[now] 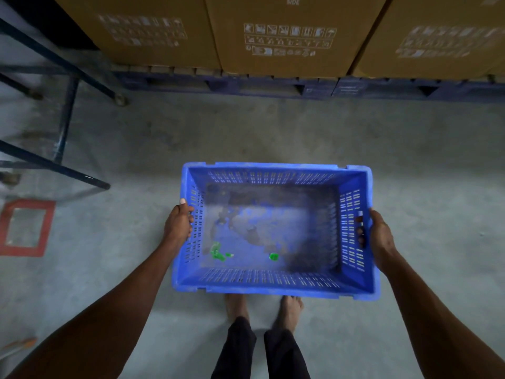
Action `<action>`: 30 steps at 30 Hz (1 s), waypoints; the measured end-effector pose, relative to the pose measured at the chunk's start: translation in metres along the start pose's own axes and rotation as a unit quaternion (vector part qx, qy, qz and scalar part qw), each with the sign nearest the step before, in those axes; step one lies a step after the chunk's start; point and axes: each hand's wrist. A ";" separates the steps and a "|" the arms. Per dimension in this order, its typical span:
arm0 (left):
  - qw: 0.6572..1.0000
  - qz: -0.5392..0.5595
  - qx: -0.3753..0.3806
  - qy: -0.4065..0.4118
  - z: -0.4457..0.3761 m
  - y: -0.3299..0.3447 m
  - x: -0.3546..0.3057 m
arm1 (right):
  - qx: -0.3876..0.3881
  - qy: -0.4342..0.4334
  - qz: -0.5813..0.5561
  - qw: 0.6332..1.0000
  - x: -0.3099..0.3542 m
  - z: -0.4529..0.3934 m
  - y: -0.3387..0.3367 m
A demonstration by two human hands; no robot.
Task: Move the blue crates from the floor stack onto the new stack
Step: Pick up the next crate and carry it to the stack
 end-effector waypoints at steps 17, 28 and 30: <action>0.949 -0.257 -0.067 0.170 0.049 -0.022 -0.022 | -0.124 -0.147 0.336 0.922 0.012 0.049 -0.008; 0.884 -0.287 -0.176 0.326 0.220 -0.104 -0.095 | -0.086 -0.397 0.304 0.862 0.069 0.274 0.023; 0.886 -0.269 -0.195 0.322 0.252 -0.122 -0.107 | -0.080 -0.412 0.295 0.858 0.077 0.314 0.027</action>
Point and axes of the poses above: each hand's wrist, its own z-axis away from the middle knuckle, its own y-axis out of the palm, x = y × z, and after that the axes turned 2 degrees about y, right-handed
